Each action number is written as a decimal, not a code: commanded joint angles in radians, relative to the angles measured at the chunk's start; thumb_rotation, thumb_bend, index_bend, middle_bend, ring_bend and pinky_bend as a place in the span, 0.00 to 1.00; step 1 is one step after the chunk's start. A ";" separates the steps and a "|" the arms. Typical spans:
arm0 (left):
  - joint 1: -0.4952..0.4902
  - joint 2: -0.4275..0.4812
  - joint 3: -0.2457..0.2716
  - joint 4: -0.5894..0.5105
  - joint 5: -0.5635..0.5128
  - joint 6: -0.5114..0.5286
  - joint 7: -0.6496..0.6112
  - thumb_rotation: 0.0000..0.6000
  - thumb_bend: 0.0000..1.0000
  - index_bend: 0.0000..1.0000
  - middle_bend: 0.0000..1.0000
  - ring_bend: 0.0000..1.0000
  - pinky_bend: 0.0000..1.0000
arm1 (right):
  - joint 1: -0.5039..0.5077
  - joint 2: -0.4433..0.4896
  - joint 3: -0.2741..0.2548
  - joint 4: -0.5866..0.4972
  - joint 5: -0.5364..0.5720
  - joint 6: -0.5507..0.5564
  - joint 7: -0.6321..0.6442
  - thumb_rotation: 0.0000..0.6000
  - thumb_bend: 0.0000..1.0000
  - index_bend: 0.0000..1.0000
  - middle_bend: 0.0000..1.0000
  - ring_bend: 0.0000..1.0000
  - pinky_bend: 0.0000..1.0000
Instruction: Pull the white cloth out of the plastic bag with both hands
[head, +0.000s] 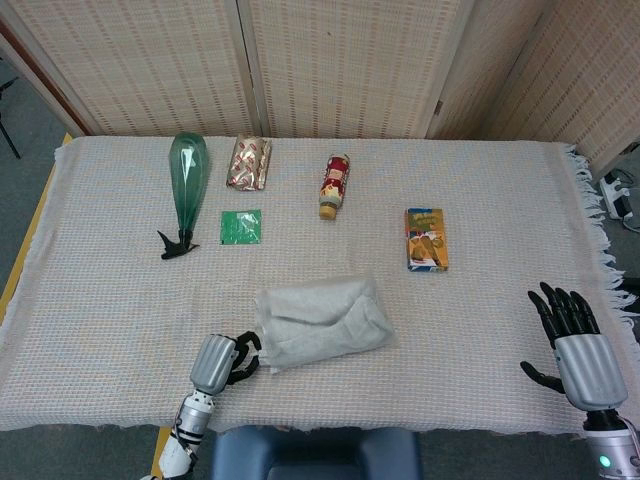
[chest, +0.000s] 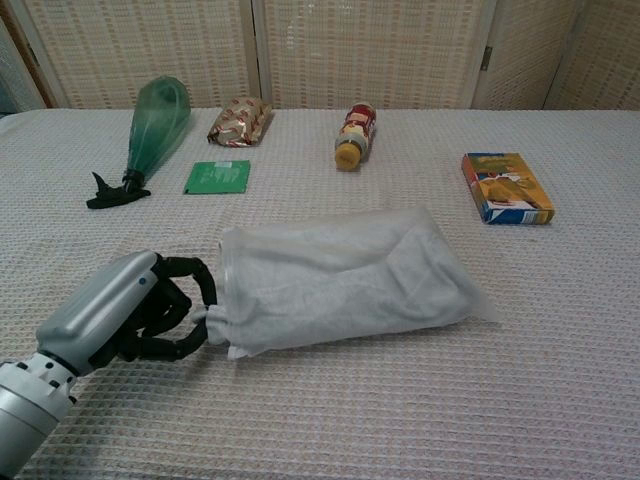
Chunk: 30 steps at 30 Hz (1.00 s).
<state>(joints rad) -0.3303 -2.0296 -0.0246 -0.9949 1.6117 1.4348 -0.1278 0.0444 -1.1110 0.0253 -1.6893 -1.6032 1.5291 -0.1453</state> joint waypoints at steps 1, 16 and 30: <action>0.004 0.021 0.007 -0.021 0.005 0.008 0.013 1.00 0.72 0.71 1.00 1.00 1.00 | 0.006 -0.006 -0.004 0.003 -0.005 -0.011 -0.009 1.00 0.06 0.00 0.00 0.00 0.00; 0.005 0.063 0.022 -0.088 0.018 0.016 0.045 1.00 0.72 0.73 1.00 1.00 1.00 | 0.033 -0.029 -0.018 0.009 -0.007 -0.069 -0.030 1.00 0.06 0.00 0.00 0.00 0.00; 0.010 0.075 0.040 -0.116 0.031 0.017 0.065 1.00 0.73 0.73 1.00 1.00 1.00 | 0.116 -0.168 0.012 0.121 0.004 -0.160 0.043 1.00 0.09 0.25 0.00 0.00 0.00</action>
<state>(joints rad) -0.3204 -1.9539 0.0156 -1.1104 1.6423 1.4524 -0.0637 0.1334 -1.2372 0.0251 -1.6018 -1.6040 1.3968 -0.1286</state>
